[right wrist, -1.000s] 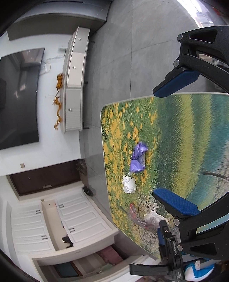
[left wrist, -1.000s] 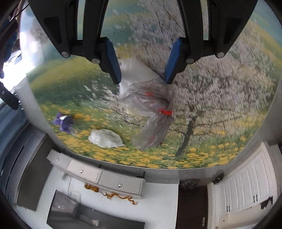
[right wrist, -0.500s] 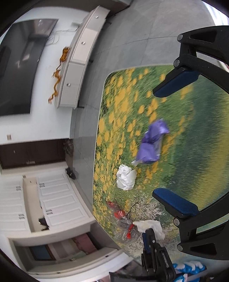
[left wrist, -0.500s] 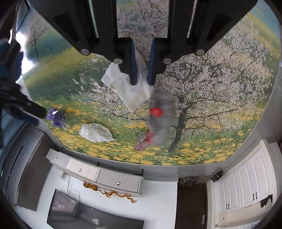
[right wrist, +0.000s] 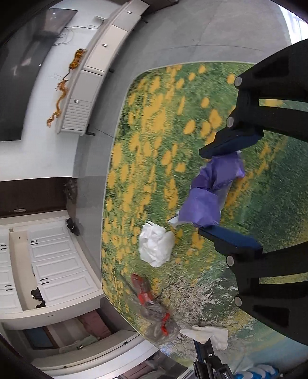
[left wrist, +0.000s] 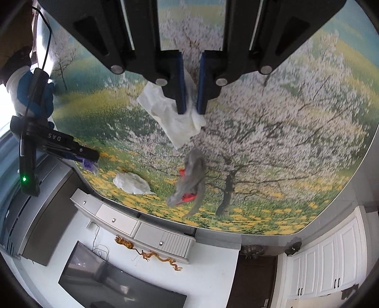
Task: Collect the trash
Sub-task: 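Grasp the white tissue with the left tool while the right tool grasps the purple bag, then lift the tissue and purple bag off the rug with both tools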
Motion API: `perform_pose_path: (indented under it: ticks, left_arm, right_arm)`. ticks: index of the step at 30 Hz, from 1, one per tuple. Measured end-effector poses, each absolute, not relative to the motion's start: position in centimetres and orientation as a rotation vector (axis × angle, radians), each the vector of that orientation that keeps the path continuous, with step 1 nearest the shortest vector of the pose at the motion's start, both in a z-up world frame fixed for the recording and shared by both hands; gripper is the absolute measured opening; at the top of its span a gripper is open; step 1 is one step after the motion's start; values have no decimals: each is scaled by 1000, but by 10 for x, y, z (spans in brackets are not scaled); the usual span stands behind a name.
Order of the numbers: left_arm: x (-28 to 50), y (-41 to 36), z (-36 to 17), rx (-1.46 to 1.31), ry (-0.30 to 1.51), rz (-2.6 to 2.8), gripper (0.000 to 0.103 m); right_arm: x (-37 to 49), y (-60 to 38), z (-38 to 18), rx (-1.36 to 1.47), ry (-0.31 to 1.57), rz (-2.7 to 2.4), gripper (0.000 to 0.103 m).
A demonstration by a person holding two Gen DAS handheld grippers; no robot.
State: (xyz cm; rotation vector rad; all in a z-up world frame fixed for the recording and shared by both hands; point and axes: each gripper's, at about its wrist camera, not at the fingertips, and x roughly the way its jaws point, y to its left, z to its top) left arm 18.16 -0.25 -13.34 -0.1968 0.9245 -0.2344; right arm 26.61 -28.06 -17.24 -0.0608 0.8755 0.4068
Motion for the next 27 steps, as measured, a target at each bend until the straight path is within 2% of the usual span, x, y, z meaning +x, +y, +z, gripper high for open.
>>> perform_pose_path:
  ticks: [9, 27]
  left_arm:
    - [145, 21, -121, -239, 893, -232, 9]
    - [67, 16, -66, -226, 764, -301, 9]
  right_arm:
    - [220, -276, -163, -12, 876, 406, 51]
    - [71, -271, -92, 68, 720, 453, 51]
